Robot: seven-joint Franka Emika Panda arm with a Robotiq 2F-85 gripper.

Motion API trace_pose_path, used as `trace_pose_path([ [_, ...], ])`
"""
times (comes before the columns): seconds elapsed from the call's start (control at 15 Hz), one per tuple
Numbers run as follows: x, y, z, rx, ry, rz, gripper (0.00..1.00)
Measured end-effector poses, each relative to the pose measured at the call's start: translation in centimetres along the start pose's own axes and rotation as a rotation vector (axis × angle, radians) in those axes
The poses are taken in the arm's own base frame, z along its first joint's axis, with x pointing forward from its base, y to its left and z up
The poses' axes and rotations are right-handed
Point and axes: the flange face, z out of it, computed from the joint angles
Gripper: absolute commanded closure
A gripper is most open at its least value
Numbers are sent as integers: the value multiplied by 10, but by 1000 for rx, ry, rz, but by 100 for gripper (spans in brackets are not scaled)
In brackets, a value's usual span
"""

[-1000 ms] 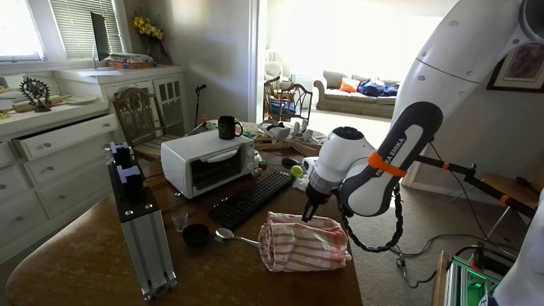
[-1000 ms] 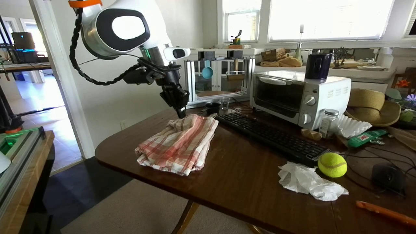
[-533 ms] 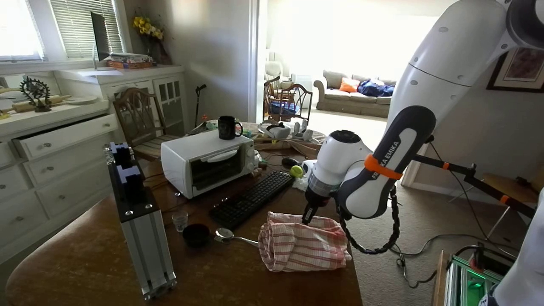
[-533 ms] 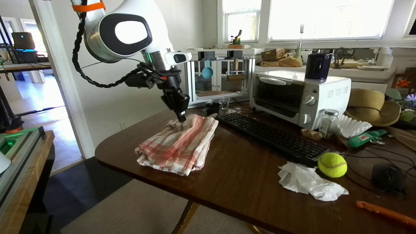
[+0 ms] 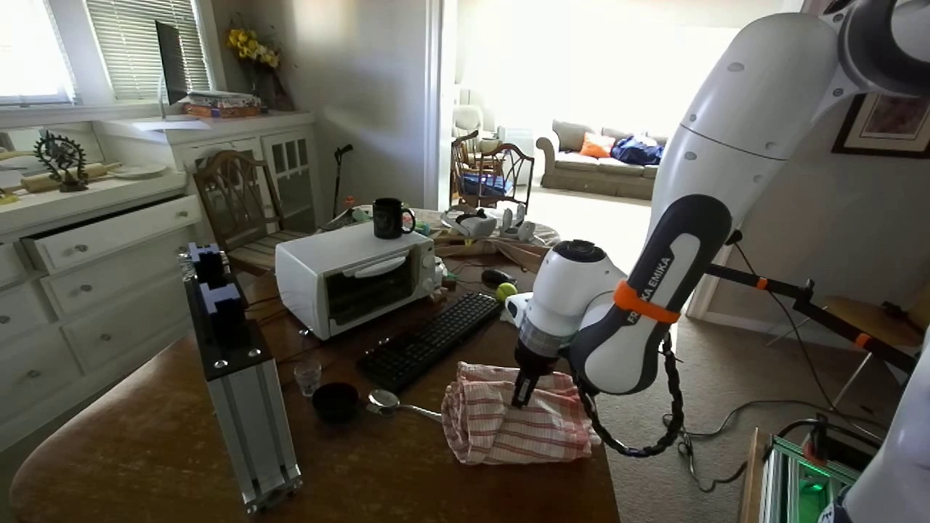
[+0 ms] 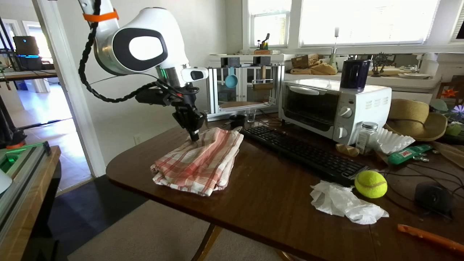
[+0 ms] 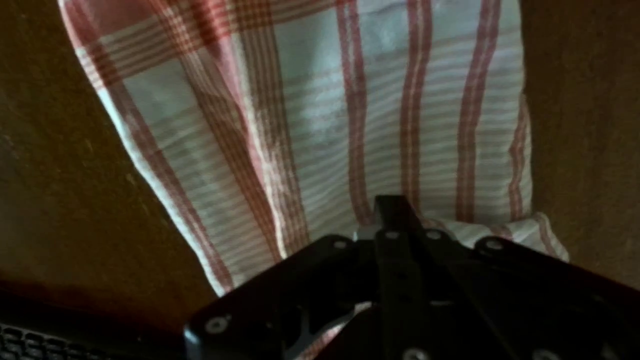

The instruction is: Move the towel to the right then unfold it.

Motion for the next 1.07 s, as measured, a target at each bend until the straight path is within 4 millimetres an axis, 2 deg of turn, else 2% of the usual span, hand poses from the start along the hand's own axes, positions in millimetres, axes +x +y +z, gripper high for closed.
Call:
trace_pose_path([
  [0.2, -2, -9, 17, 21, -7, -49, 100],
  [0.4, -1, -7, 35, 24, 9, -73, 100],
  [0.8, 3, 10, 71, 8, 49, -94, 100],
  [1.07, 13, 27, 76, -16, 69, -102, 100],
])
